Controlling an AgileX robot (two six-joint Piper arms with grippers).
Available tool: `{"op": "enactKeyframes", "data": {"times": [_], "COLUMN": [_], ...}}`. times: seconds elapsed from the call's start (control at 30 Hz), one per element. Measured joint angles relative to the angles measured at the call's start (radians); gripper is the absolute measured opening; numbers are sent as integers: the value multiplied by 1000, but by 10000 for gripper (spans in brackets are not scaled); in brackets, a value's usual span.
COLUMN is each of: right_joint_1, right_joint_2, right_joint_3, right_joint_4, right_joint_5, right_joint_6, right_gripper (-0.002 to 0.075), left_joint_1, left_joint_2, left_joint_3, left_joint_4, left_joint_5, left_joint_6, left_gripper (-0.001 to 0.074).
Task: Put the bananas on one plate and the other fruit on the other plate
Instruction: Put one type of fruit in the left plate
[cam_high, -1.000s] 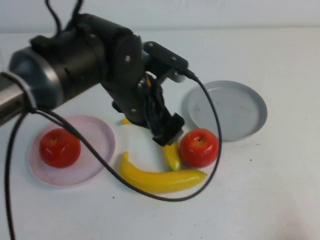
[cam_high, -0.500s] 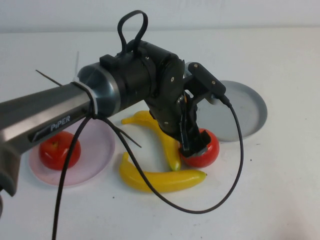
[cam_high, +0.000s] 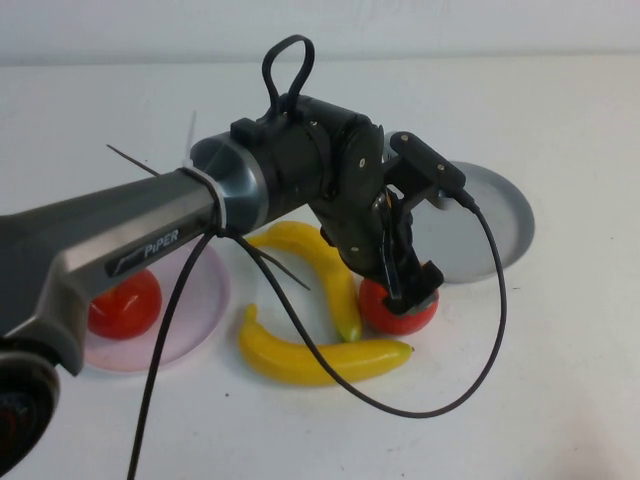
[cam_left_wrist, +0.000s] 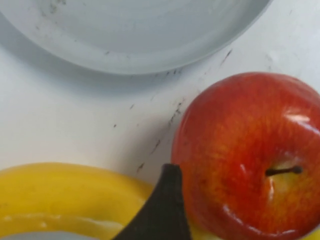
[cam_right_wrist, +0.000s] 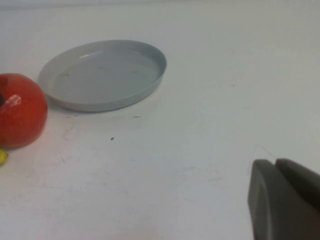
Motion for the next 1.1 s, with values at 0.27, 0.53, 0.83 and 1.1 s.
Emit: {"op": "enactKeyframes", "data": {"times": [0.27, 0.53, 0.83, 1.1], "right_joint_1": [0, 0, 0, 0], "right_joint_2": [0, 0, 0, 0], "right_joint_3": [0, 0, 0, 0], "right_joint_4": [0, 0, 0, 0], "right_joint_5": [0, 0, 0, 0], "right_joint_6": [0, 0, 0, 0], "right_gripper": [-18, -18, -18, -18], "left_joint_1": [-8, -8, -8, -5], "left_joint_2": [13, 46, 49, -61], "left_joint_3": [-5, -11, -15, -14], "left_joint_4": [-11, -9, -9, 111], "left_joint_5": [-19, -48, -55, 16], "left_joint_6": [15, 17, 9, -14], "left_gripper": [669, 668, 578, 578]}}
